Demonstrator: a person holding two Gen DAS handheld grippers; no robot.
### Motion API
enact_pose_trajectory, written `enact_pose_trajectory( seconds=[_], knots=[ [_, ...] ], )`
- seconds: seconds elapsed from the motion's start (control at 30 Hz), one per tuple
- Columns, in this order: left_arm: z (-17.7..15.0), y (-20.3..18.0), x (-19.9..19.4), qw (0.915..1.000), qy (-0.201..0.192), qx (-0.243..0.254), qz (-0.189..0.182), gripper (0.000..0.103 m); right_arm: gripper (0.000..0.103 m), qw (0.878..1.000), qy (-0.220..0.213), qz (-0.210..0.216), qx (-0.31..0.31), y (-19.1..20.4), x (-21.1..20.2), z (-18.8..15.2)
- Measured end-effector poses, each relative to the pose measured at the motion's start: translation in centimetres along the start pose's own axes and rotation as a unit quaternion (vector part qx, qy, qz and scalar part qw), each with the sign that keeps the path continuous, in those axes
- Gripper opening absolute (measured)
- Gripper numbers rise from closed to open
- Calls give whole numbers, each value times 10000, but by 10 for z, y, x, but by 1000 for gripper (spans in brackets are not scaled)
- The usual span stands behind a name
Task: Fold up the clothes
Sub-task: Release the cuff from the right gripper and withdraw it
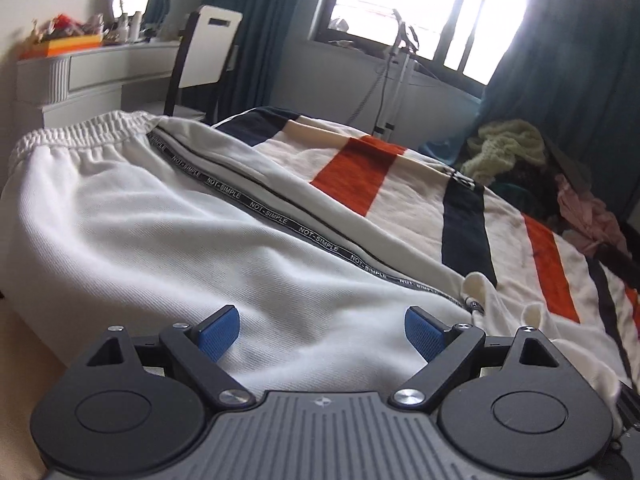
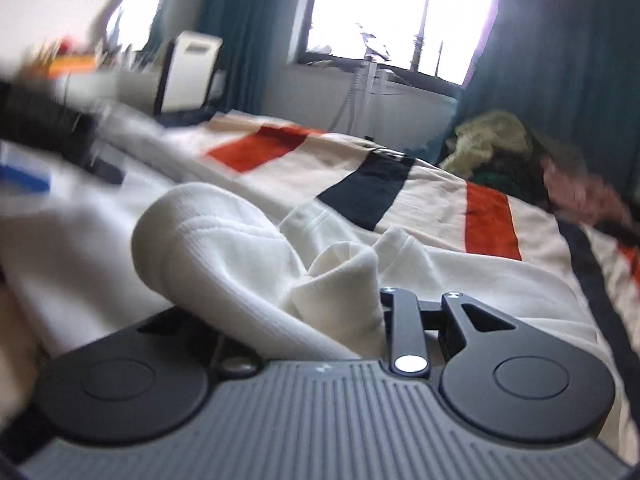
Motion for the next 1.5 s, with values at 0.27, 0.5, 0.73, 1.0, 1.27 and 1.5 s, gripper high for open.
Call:
enact_pose_trajectory(
  seconds=[0.27, 0.5, 0.73, 1.0, 1.27, 1.5],
  knots=[
    [3, 10, 1, 9986, -138, -507, -75, 91, 31, 9986, -69, 489, -198, 62, 3, 5],
    [9, 11, 1, 9976, -176, -653, -150, 91, 76, 9897, 287, 1262, 616, 57, -5, 9],
    [20, 19, -14, 9936, -326, -1015, -360, 91, 93, 9595, 374, 1951, 1998, 35, -37, 25],
    [21, -11, -27, 9918, -508, -617, -1002, 91, 92, 9492, 342, 1151, 2909, -32, -29, 31],
    [18, -43, -46, 9807, -868, -71, -1751, 88, 84, 9412, 909, -321, 3239, -93, -2, -11],
    [10, -59, -55, 9722, -933, 295, -2126, 82, 84, 9541, 1433, -410, 2596, -82, -8, -21]
  ],
)
Point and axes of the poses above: each gripper's, at about its wrist camera, not at the fingertips, and x roughly the way its jaws point, y to its left, z to its top, the point moved 7 cm from there along x, roughly the way its jaws point, and after that the axes turned 2 degrees about -z, right-handed, at the moved point
